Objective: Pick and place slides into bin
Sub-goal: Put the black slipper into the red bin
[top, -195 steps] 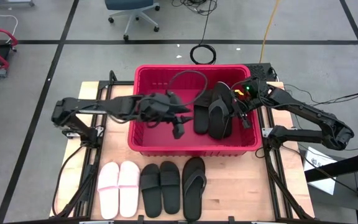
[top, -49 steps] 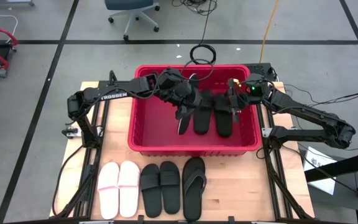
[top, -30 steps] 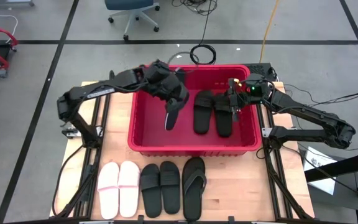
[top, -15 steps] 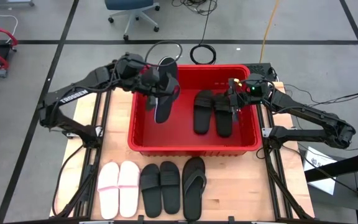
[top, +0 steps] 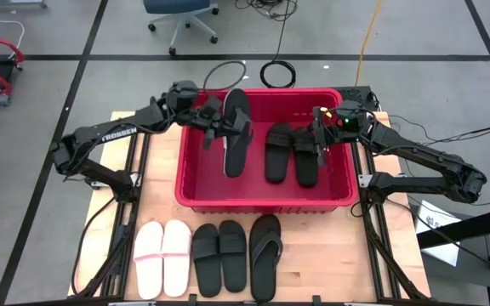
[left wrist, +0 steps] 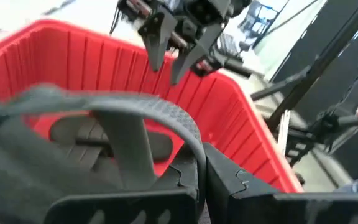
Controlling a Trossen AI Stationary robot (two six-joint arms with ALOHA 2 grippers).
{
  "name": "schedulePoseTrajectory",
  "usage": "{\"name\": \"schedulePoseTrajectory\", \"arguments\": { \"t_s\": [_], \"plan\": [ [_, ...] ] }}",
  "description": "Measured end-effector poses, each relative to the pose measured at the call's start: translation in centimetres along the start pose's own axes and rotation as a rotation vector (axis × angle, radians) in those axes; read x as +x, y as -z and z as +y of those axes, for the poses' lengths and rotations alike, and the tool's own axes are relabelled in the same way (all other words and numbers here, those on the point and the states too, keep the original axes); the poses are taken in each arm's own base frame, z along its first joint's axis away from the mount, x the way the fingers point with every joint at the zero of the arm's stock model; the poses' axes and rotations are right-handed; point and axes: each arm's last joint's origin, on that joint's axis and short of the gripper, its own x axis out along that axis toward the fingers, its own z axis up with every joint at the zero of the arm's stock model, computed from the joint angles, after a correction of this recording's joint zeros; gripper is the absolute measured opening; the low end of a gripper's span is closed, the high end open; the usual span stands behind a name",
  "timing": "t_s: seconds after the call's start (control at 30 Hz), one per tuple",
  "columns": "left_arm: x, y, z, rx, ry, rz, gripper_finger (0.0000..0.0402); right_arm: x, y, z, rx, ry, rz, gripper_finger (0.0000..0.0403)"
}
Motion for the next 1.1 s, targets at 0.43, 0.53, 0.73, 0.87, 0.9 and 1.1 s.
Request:
{"name": "schedulePoseTrajectory", "arguments": {
  "t_s": [0.43, 0.53, 0.73, 0.87, 0.9, 1.1],
  "plan": [
    [2.4, 5.7, 2.8, -0.077, -0.009, -0.094, 0.0, 0.0, 0.0, 0.0, 0.009, 0.0, 0.0, 0.0141],
    [3.7, 6.3, 3.8, -0.101, 0.0, -0.083, 0.0, 0.0, 0.0, 0.0, 0.032, 0.0, 0.0, 0.014],
    [6.6, 7.4, 5.4, -0.124, 0.06, -0.013, 0.0, 0.0, 0.0, 0.0, 0.059, 0.0, 0.0, 0.0141],
    [7.8, 8.5, 6.5, -0.157, 0.089, 0.032, 0.0, 0.0, 0.0, 0.0, 0.059, 0.0, 0.0, 0.0139],
    [7.9, 8.8, 6.7, -0.167, 0.084, 0.041, 0.0, 0.0, 0.0, 0.0, 0.059, 0.0, 0.0, 0.0138],
    [8.2, 10.0, 7.9, -0.214, 0.053, 0.081, 0.0, 0.0, 0.0, 0.0, 0.059, 0.001, 0.001, 0.014]
  ]
}}
